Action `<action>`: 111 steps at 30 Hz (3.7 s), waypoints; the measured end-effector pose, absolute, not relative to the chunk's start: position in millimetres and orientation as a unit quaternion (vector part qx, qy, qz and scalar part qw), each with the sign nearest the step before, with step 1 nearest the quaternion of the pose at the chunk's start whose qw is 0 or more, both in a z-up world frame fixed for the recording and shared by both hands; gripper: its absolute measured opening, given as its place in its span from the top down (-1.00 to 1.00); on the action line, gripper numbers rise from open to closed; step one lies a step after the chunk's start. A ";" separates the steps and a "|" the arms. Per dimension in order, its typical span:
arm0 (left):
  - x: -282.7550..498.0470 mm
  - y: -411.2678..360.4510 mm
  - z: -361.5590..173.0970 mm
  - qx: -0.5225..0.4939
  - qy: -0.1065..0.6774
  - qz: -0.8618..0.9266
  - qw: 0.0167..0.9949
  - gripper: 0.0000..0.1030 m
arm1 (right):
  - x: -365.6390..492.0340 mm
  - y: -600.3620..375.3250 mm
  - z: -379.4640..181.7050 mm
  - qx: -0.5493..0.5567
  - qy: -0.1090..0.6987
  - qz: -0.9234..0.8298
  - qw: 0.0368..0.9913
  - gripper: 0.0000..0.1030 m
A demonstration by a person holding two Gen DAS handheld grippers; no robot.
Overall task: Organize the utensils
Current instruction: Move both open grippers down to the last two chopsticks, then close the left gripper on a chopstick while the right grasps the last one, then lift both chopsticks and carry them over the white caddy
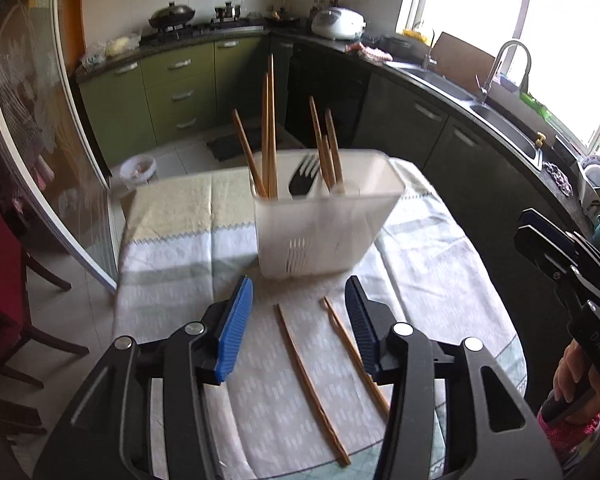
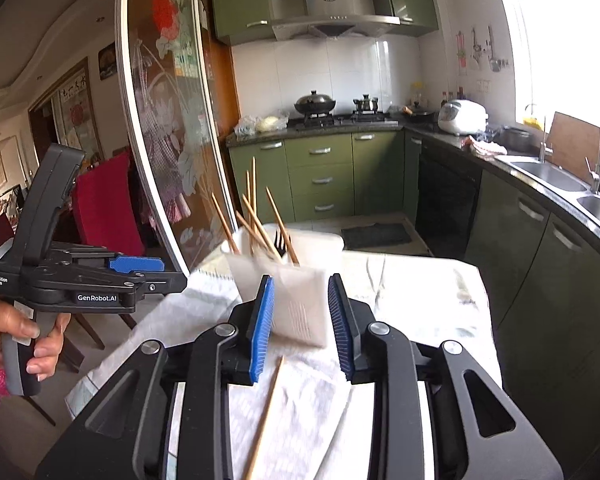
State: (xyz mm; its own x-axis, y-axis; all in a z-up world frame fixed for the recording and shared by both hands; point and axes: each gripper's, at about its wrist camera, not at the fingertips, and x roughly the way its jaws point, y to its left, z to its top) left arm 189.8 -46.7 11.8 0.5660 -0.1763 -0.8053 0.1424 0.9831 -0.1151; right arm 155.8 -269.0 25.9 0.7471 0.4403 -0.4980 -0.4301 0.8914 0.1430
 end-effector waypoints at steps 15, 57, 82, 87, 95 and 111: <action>218.2 -59.0 -122.9 -0.032 0.570 -0.026 0.821 0.11 | 114.1 -357.1 -70.0 0.083 0.347 0.173 0.918 0.33; 195.1 -15.1 -138.9 -0.024 0.567 -0.012 0.823 0.89 | 226.9 -149.3 -156.1 -0.094 0.503 0.204 0.834 0.34; 210.9 -20.0 -139.3 -0.022 0.578 -0.017 0.816 0.89 | 228.4 -154.2 -143.4 -0.073 0.492 0.223 0.839 0.88; 208.9 -16.9 -132.1 -0.035 0.567 -0.019 0.822 0.89 | 222.9 -165.7 -125.1 -0.054 0.473 0.229 0.849 0.88; 188.8 -12.3 -79.8 -0.039 0.508 -0.025 0.860 0.89 | 198.4 -202.0 -65.4 -0.017 0.409 0.238 0.881 0.87; 139.9 -16.5 -7.4 -0.036 0.409 -0.043 0.911 0.89 | 127.5 -244.7 1.0 0.001 0.295 0.229 0.928 0.87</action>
State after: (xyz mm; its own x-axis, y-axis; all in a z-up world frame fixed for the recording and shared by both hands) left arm 139.9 -16.5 -7.4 0.6623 -0.1077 -0.7415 0.0485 0.9937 -0.1010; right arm 127.5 -244.7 1.0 0.7205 0.4254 -0.5476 -0.4247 0.8950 0.1365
